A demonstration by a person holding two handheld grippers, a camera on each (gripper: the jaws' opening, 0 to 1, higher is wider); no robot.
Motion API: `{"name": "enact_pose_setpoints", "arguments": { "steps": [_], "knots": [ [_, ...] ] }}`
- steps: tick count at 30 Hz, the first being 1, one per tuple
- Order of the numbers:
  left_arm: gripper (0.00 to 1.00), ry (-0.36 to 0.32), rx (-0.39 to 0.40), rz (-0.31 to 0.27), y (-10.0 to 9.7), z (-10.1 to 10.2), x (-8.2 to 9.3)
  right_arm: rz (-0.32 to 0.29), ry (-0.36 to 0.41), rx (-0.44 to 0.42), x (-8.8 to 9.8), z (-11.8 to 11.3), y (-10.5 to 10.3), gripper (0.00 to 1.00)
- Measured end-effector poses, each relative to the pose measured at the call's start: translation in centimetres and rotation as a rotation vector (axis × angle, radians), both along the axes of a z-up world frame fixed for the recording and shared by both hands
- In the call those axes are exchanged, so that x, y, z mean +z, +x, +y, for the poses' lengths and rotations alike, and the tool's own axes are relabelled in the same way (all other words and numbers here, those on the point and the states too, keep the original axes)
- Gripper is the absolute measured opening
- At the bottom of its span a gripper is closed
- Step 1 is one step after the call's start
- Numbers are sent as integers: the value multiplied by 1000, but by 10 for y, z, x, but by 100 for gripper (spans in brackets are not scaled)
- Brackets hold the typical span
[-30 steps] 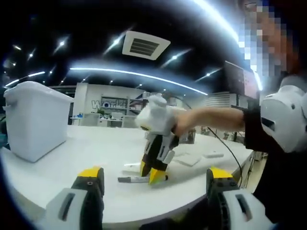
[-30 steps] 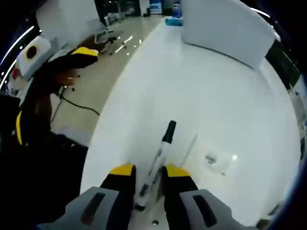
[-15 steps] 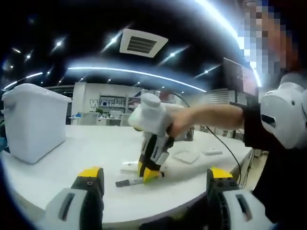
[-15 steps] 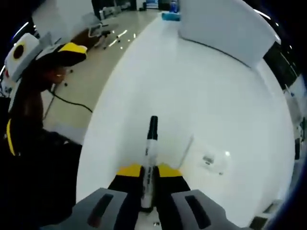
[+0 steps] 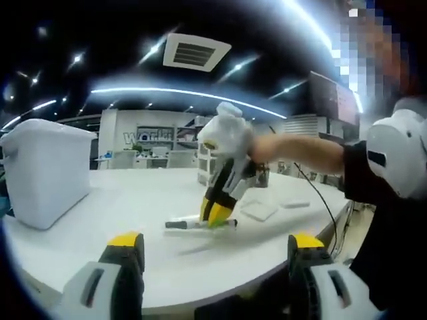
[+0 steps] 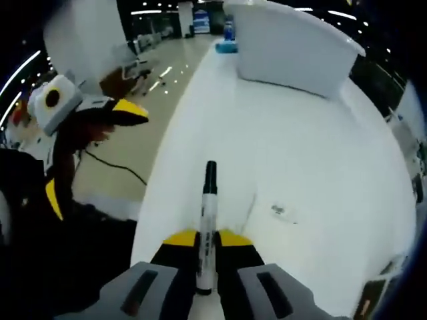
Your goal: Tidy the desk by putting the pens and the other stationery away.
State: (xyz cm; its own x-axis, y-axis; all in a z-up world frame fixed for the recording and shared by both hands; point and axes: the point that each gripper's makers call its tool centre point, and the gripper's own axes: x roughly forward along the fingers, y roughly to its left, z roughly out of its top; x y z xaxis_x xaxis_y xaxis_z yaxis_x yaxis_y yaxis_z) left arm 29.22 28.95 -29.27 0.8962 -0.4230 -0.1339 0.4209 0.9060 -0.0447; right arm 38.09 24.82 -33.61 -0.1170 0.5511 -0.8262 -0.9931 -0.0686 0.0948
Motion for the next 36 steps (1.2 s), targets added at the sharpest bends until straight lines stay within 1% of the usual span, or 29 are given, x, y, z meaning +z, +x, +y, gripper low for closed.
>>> {"name": "enact_pose_setpoints", "arguments": {
  "steps": [4, 8, 10, 11, 12, 14, 16, 18, 20, 22, 24, 25, 28, 32, 33, 34, 35, 36],
  "knots": [
    [87, 5, -20, 7, 4, -8, -1, 3, 56, -42, 15, -20, 8, 8],
    [87, 1, -43, 9, 13, -17, -2, 6, 133, -110, 31, -49, 13, 8],
    [87, -1, -54, 10, 16, -21, -2, 2, 166, -147, 40, -67, 19, 8],
    [87, -1, -62, 11, 18, -24, -2, -6, 189, -170, 40, -76, 20, 8],
    [87, 0, -69, 11, 19, -28, -2, -11, 204, -188, 43, -86, 21, 8],
    [87, 2, -85, 11, 23, -34, -1, -22, 249, -241, 58, -110, 26, 8],
    [87, 4, -98, 9, 26, -39, 0, -28, 288, -292, 60, -130, 30, 8],
    [87, 6, -113, 6, 28, -44, 2, -30, 309, -333, 62, -148, 31, 8],
    [87, 6, -127, 4, 30, -50, 4, -35, 342, -389, 65, -171, 35, 8],
    [87, 9, -140, 0, 32, -55, 5, -23, 375, -442, 66, -194, 35, 8],
    [87, 8, -153, 1, 36, -60, 5, -5, 428, -497, 70, -214, 35, 8],
    [87, 9, -159, 3, 37, -63, 5, -8, 468, -535, 75, -228, 36, 8],
    [87, 13, -174, 7, 41, -70, 4, -20, 551, -619, 82, -259, 35, 8],
    [87, 13, -196, 4, 43, -79, 6, -48, 649, -723, 88, -299, 30, 8],
    [87, 14, -199, 3, 44, -80, 6, -54, 679, -754, 91, -315, 33, 8],
    [87, 13, -201, 3, 45, -81, 6, -79, 713, -796, 93, -332, 33, 8],
    [87, 11, -203, 2, 45, -82, 6, -90, 733, -826, 93, -341, 32, 8],
    [87, 9, -204, 1, 45, -82, 6, -118, 749, -866, 91, -359, 29, 8]
  ]
}}
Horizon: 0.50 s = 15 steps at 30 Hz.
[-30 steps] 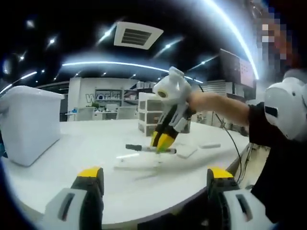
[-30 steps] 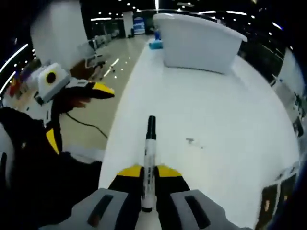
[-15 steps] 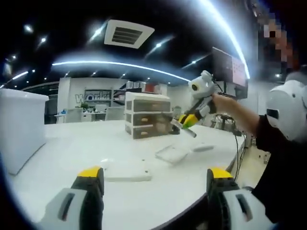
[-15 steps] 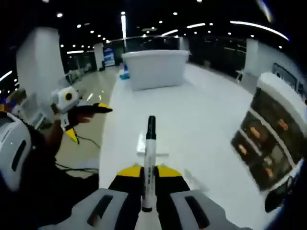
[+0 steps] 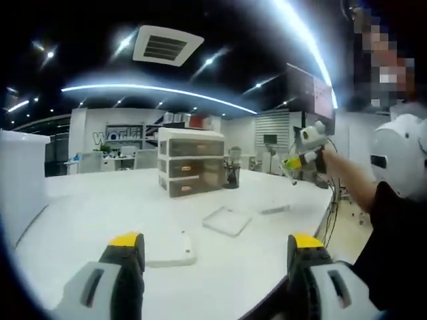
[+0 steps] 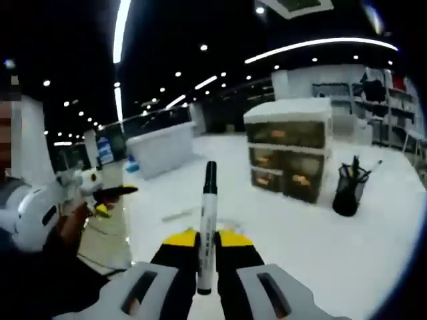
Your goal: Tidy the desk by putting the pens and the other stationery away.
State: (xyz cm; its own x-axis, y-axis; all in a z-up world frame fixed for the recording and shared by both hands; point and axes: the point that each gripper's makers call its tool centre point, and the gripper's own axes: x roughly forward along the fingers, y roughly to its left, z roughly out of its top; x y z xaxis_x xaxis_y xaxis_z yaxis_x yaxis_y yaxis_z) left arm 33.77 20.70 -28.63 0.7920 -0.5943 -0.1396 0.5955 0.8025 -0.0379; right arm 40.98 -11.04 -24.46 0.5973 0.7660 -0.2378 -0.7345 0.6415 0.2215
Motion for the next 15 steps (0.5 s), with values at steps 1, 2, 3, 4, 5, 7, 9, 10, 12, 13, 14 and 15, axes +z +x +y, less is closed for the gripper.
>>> {"name": "enact_pose_setpoints", "arguments": {
  "steps": [1, 2, 3, 4, 5, 7, 9, 10, 12, 13, 14, 15],
  "knots": [
    [87, -2, 0, 1, 0, -1, 0, -18, 12, -38, 0, -10, -5, 8],
    [87, -2, 0, 1, 1, -1, -1, -24, 25, -70, -1, -21, -9, 8],
    [87, -2, 0, 3, 1, -2, -1, -34, 45, -98, 0, -31, -14, 8],
    [87, -2, -1, 3, 1, -2, -1, -46, 67, -127, 1, -40, -18, 8],
    [87, -2, -1, 4, 1, -3, -1, -51, 80, -146, 1, -44, -22, 8],
    [87, -2, -3, 4, 2, -4, -2, -85, 111, -203, 1, -56, -31, 8],
    [87, -3, -6, 4, 3, -6, -1, -120, 154, -253, 3, -64, -39, 8],
    [87, -3, -9, 4, 3, -8, -2, -138, 181, -277, 5, -69, -43, 8],
    [87, -2, -14, 1, 2, -10, -1, -153, 224, -314, 3, -76, -55, 8],
    [87, -3, -14, 1, 1, -10, -1, -156, 232, -331, 1, -79, -58, 8],
    [87, -5, -14, 1, 1, -9, -1, -157, 236, -342, -1, -82, -61, 8],
    [87, -6, -12, 1, 0, -8, -1, -158, 241, -354, -2, -84, -61, 8]
  ]
}}
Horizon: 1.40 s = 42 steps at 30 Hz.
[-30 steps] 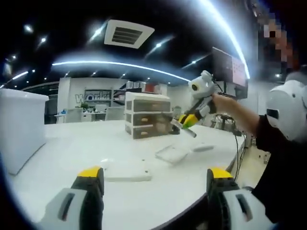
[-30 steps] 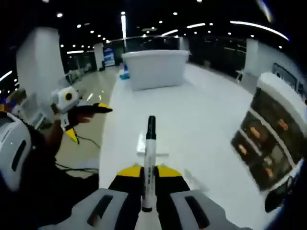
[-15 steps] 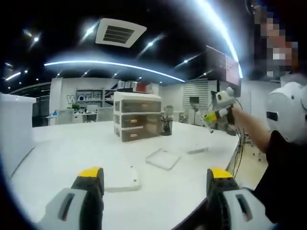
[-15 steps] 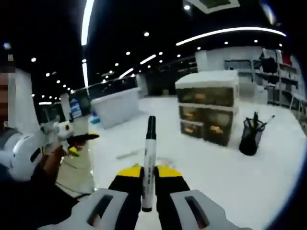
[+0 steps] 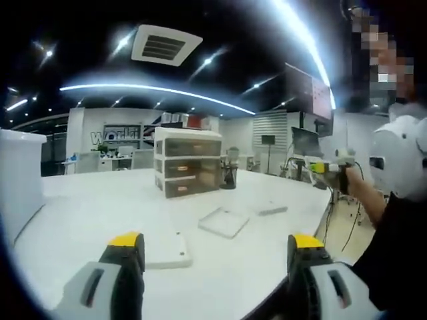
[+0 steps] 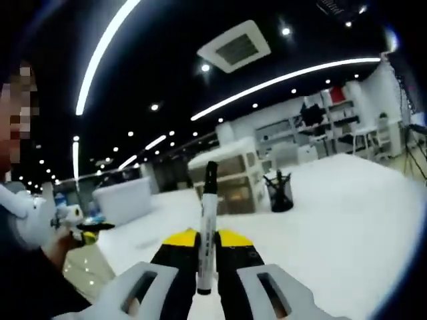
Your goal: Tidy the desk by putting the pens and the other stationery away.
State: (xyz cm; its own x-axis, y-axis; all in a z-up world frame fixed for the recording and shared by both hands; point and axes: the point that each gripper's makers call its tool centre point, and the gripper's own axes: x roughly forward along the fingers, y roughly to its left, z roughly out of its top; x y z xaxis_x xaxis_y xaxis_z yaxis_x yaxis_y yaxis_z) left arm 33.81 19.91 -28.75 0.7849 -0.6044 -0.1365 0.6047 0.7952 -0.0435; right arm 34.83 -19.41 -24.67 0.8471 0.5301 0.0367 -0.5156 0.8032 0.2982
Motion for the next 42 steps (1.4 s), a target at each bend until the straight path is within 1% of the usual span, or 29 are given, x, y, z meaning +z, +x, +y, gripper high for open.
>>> {"name": "enact_pose_setpoints", "arguments": {
  "steps": [3, 7, 11, 16, 20, 23, 26, 27, 32, 34, 42],
  "knots": [
    [87, 0, 8, 4, 0, 4, -1, -8, 22, -20, 4, -6, 3, 8],
    [87, -5, 13, 2, -3, 6, -1, -34, 31, -27, 15, -7, 17, 8],
    [87, -3, 13, 2, -5, 6, -2, -55, 16, -19, 23, -2, 37, 8],
    [87, -5, 23, -4, -8, 11, 1, -67, -12, -18, 27, 2, 62, 8],
    [87, -7, 32, -8, -9, 14, 2, -81, -25, -35, 34, -1, 79, 8],
    [87, -5, 38, -7, -10, 15, 1, -97, -23, -46, 42, -4, 92, 8],
    [87, -6, 42, -6, -10, 16, 1, -108, -28, -50, 51, -2, 108, 8],
    [87, -6, 42, -6, -10, 16, 1, -109, -30, -50, 51, -2, 109, 8],
    [87, -9, 36, -6, -9, 15, 2, -132, -66, -47, 67, 3, 138, 8],
    [87, -8, 34, -5, -9, 14, 0, -131, -76, -38, 72, 6, 152, 8],
    [87, -11, 29, 5, -10, 11, -4, -146, -96, -59, 86, 8, 202, 8]
  ]
}}
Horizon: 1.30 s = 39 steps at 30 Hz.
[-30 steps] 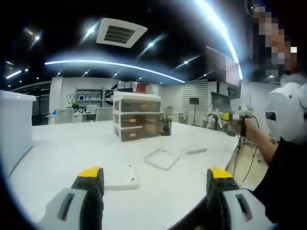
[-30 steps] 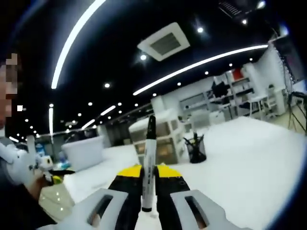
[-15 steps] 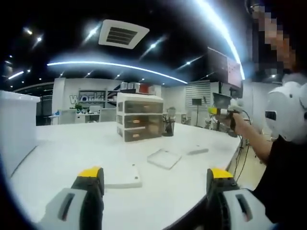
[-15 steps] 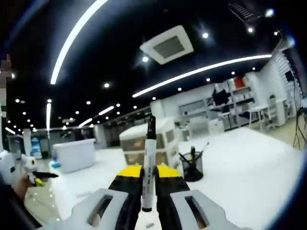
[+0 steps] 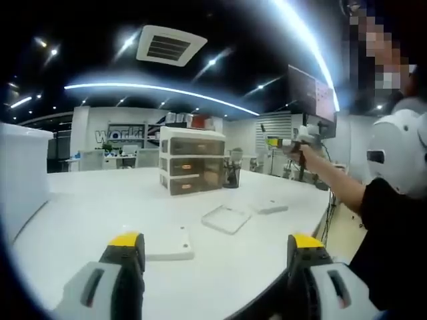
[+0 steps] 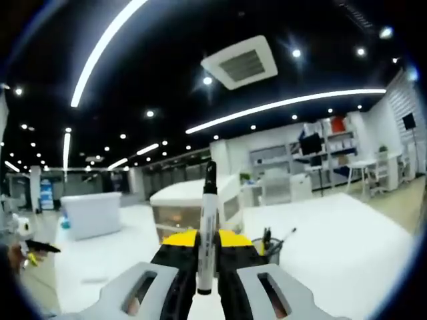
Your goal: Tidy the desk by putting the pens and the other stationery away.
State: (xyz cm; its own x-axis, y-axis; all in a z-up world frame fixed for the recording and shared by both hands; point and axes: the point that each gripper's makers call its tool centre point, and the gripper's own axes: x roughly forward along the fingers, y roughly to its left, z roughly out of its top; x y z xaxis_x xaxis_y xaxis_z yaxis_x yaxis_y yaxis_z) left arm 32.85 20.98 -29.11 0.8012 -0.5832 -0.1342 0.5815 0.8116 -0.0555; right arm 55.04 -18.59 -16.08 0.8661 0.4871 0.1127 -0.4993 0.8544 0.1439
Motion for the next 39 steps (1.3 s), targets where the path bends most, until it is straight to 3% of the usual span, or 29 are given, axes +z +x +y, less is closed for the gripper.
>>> {"name": "enact_pose_setpoints", "arguments": {
  "steps": [10, 26, 39],
  "knots": [
    [87, -9, 29, -3, -2, 9, 0, 17, -24, -60, 0, 3, 67, 8],
    [87, -11, 70, 1, -2, 24, 2, 18, -30, -139, -7, 15, 152, 8],
    [87, -10, 95, 3, 1, 34, 7, 27, -79, -203, -19, 14, 190, 8]
  ]
}}
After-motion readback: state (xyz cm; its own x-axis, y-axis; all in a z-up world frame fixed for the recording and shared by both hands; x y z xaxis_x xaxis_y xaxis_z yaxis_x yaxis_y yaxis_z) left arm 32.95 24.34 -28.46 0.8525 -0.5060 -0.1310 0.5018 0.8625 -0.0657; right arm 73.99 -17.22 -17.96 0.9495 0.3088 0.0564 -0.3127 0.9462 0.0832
